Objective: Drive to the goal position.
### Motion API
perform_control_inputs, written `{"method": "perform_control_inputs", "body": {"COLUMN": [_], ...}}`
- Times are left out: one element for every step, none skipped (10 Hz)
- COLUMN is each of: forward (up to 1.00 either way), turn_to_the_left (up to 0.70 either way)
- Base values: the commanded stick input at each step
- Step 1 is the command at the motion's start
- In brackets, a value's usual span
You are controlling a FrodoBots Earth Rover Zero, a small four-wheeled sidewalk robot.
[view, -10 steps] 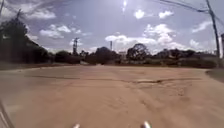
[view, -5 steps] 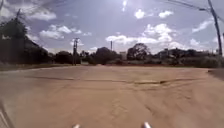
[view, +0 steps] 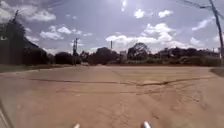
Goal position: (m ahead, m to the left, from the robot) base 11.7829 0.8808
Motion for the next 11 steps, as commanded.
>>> {"method": "perform_control_inputs", "body": {"forward": [0.5,0.5,0.5,0.5,0.5,0.5,0.5,0.5,0.5,0.5,0.5], "turn_to_the_left": [0.0,0.0,0.0,0.0,0.0,0.0,0.0,0.0,0.0,0.0,0.0]}}
